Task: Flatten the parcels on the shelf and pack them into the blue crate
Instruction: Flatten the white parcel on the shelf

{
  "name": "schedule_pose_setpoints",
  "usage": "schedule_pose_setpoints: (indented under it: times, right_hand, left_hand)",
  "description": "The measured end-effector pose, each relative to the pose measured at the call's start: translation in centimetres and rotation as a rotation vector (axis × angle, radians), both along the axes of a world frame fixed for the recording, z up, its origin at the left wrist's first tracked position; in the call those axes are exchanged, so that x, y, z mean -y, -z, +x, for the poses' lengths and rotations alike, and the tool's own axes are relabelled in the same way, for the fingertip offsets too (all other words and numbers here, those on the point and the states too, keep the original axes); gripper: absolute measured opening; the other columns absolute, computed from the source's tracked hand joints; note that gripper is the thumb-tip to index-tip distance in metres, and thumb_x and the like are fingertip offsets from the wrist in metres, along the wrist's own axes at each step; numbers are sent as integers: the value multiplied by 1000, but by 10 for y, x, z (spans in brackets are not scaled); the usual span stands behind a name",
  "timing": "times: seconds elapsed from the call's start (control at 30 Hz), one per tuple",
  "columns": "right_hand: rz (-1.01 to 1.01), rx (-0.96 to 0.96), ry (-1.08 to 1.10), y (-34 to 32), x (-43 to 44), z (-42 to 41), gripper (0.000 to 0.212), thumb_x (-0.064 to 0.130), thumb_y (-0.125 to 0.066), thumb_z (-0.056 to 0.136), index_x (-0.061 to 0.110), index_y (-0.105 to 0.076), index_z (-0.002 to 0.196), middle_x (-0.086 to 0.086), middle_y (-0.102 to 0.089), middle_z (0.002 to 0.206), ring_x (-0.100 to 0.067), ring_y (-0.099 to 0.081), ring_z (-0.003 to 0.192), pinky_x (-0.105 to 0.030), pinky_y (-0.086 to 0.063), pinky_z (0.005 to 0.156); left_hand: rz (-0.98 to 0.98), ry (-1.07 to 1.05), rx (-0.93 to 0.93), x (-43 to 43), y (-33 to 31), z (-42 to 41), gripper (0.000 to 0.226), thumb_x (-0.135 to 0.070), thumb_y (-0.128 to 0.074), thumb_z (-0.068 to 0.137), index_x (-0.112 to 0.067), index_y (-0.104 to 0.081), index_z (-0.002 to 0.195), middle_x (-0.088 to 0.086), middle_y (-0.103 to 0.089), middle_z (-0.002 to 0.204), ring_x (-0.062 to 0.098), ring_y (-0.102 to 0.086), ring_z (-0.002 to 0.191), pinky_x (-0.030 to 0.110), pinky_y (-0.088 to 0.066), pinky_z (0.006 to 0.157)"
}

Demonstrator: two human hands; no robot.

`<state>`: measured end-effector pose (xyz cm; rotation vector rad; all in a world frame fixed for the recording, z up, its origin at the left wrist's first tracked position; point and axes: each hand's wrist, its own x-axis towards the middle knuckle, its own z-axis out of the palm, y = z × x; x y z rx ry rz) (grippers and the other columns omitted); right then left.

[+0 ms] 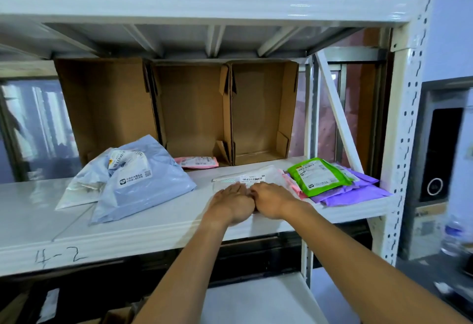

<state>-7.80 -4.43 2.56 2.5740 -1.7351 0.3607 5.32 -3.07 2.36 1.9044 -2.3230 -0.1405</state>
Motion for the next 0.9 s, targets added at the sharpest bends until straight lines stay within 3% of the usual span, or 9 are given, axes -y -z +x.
schedule_pose_setpoints:
  times: [0.1, 0.17, 0.23, 0.3, 0.43, 0.57, 0.7, 0.9]
  right_hand:
    - [-48, 83, -2, 9, -6, -1, 37, 30, -48, 97, 11, -57, 128, -11, -59, 131, -31, -55, 118, -40, -45, 97]
    - [-49, 77, -5, 8, -10, -1, 38, 31, -46, 99, 11, -54, 130, -11, -56, 134, -30, -53, 123, -38, -41, 99]
    - [-26, 58, -10, 3, -12, -1, 33, 29, -42, 101, 12, -56, 125, -10, -56, 133, -29, -52, 123, -36, -40, 98]
    - [-3, 64, -28, -2, -13, 0, 31, 26, -41, 101, 13, -59, 122, -10, -56, 132, -29, -52, 121, -37, -41, 100]
    - [9, 20, -54, -4, -9, 4, 28, 26, -46, 99, 11, -59, 118, -10, -57, 127, -28, -53, 120, -36, -41, 96]
    - [4, -30, -60, -3, -2, 8, 34, 28, -47, 97, 8, -58, 123, -12, -55, 130, -29, -50, 125, -37, -39, 101]
    - [50, -57, -51, -4, 4, 8, 41, 28, -44, 101, 5, -52, 133, -14, -48, 138, -28, -42, 131, -37, -33, 107]
    - [37, -162, -79, 1, 10, 6, 51, 33, -39, 103, 6, -42, 146, -14, -40, 150, -29, -31, 141, -40, -25, 118]
  left_hand:
    - [-126, 0, -113, -5, 4, 1, 51, -32, -32, 102, -23, -40, 151, 3, -32, 161, 23, -27, 149, 40, -26, 119]
    - [-333, -35, -179, -17, 5, -1, 38, -24, -37, 100, -19, -64, 126, 8, -60, 136, 29, -53, 127, 39, -44, 101]
    - [-437, -80, -154, -27, 7, -3, 35, -25, -37, 101, -15, -70, 111, 10, -69, 116, 30, -61, 110, 38, -48, 88]
    - [-402, -58, -156, -31, 8, -1, 38, -28, -34, 103, -15, -70, 110, 10, -70, 114, 31, -61, 106, 37, -47, 85]
    - [-236, -6, -166, -23, 3, 12, 39, -30, -29, 103, -18, -64, 115, 9, -63, 124, 32, -56, 115, 39, -43, 93]
    - [-206, -6, -152, -17, 3, 18, 42, -33, -27, 105, -23, -60, 128, 6, -58, 136, 29, -52, 126, 40, -41, 103]
    - [-116, 24, -80, -18, 2, 18, 51, -37, -20, 108, -25, -29, 157, 3, -22, 165, 20, -19, 152, 35, -16, 122]
    - [-9, -1, -54, -6, 5, 21, 55, -42, -13, 107, -29, -10, 160, -2, -1, 168, 15, 0, 155, 36, -3, 125]
